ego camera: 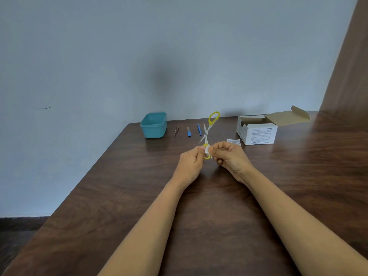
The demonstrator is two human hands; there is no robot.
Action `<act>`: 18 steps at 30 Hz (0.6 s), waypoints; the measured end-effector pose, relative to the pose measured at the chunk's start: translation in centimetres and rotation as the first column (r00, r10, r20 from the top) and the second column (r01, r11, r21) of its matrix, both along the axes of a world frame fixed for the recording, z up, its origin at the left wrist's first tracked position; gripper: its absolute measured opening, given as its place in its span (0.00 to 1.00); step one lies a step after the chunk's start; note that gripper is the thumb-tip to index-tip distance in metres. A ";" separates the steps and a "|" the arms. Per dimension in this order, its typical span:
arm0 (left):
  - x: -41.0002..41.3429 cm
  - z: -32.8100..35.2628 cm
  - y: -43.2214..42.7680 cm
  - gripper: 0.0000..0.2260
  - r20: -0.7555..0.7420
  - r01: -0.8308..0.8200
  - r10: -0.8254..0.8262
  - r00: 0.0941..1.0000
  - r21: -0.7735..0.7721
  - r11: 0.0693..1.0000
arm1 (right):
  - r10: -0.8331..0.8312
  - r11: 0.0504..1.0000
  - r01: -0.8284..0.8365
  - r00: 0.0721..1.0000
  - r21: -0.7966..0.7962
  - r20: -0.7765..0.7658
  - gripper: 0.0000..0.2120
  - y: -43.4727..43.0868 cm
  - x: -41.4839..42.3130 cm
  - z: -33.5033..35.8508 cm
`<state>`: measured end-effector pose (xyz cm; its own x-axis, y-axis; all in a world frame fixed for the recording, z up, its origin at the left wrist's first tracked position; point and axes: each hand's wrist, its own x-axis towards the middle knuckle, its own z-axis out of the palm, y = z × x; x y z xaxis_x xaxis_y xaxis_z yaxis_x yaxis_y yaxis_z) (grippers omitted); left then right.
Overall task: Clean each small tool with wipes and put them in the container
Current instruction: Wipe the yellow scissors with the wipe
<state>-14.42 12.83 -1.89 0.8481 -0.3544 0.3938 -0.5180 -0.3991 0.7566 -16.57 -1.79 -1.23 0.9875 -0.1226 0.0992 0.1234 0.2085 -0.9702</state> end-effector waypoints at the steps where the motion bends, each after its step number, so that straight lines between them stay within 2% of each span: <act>1: 0.0 0.0 0.0 0.16 -0.014 -0.006 0.006 1.000 -0.009 1.000 | -0.005 1.000 0.005 1.000 -0.012 0.002 0.04 0.0 0.0 0.0; 7: 0.6 0.0 -0.2 0.19 -0.109 -0.066 0.059 0.992 -0.065 0.996 | 0.029 0.989 -0.025 0.999 -0.145 0.021 0.01 0.3 0.0 -0.1; 13: 0.8 -0.3 -0.3 0.17 0.064 -0.090 0.085 0.994 0.082 0.993 | -0.052 0.995 0.053 0.999 -0.084 0.010 0.02 0.3 0.2 -0.1; 18: 0.9 -0.7 -0.3 0.20 0.135 -0.027 -0.009 0.991 0.263 0.964 | -0.168 0.986 0.168 0.986 0.013 0.011 0.05 0.3 0.7 -0.5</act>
